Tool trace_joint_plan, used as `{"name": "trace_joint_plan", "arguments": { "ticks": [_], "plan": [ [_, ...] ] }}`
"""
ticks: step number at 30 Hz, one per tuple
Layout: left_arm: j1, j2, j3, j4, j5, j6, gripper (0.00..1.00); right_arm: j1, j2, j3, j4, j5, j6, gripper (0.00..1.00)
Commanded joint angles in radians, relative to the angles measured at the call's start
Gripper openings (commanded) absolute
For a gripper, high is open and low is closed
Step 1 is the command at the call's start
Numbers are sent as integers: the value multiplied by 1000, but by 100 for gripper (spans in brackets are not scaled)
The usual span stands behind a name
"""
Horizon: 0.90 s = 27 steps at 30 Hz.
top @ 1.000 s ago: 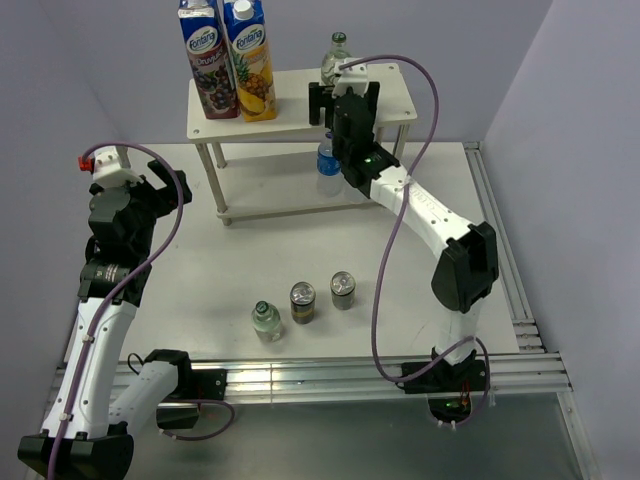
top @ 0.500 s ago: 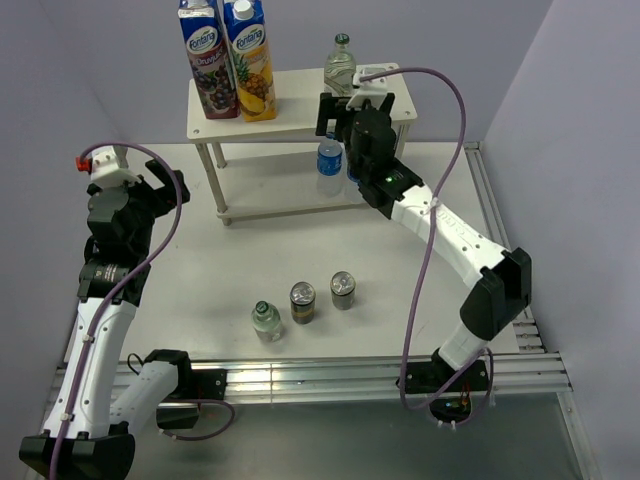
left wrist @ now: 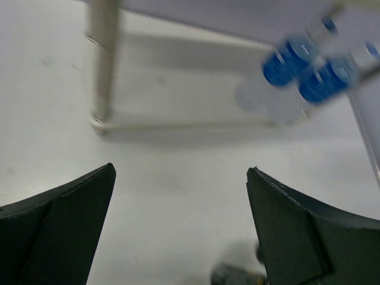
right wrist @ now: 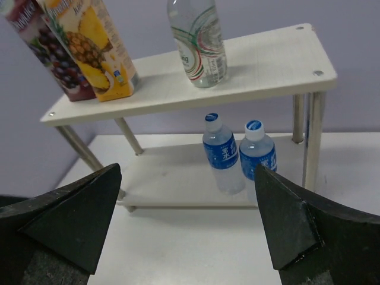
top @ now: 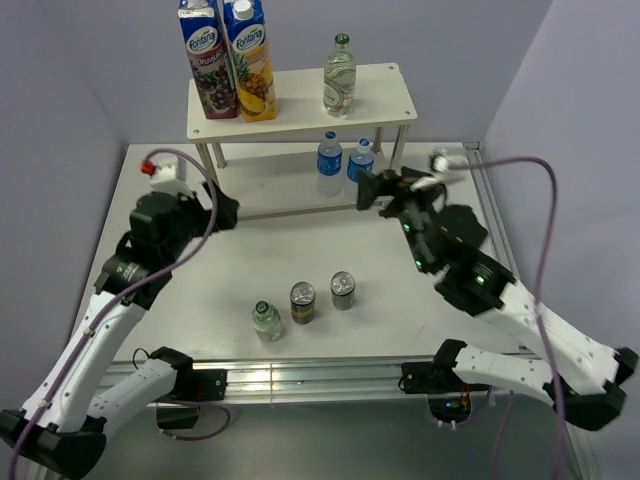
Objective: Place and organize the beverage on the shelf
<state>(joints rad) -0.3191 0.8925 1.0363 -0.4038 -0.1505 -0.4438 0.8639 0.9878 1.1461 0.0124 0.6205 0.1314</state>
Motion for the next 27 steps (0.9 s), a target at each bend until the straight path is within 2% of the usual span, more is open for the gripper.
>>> {"name": "trace_joint_plan", "arguments": {
  "ticks": [1,4,7,12,14,15,17,18,19,22,27],
  "plan": [
    [-170,-90,-38,-128,-62,-133,99,40,-162,-103,-150,84,118,100],
    [-337,-156,-82,-213,-101,-235,99,67,-302,-157,-261,104,177,100],
    [-452,-214,-117,-283,-170,-329,97,76,-354,-181,-348,130,211,100],
    [-598,-228,-180,-314,-271,-487,95,76,-400,-230,-402,145,232,100],
    [-691,-222,-219,-306,-354,-547,95,78,-414,-243,-416,148,241,100],
    [-774,-216,-232,-316,-389,-620,95,78,-419,-250,-422,151,243,100],
    [-874,-184,-234,-366,-533,-752,95,78,-426,-256,-437,159,247,100],
    [-981,-146,-222,-398,-593,-803,96,76,-437,-264,-440,166,251,100],
    [-1035,-121,-211,-436,-645,-858,96,78,-443,-266,-443,173,251,100],
    [-1181,-2,-159,-625,-790,-1062,98,78,-463,-267,-448,168,254,100],
    [-1239,144,-127,-789,-850,-1285,99,78,-466,-270,-454,165,257,100]
  ]
}}
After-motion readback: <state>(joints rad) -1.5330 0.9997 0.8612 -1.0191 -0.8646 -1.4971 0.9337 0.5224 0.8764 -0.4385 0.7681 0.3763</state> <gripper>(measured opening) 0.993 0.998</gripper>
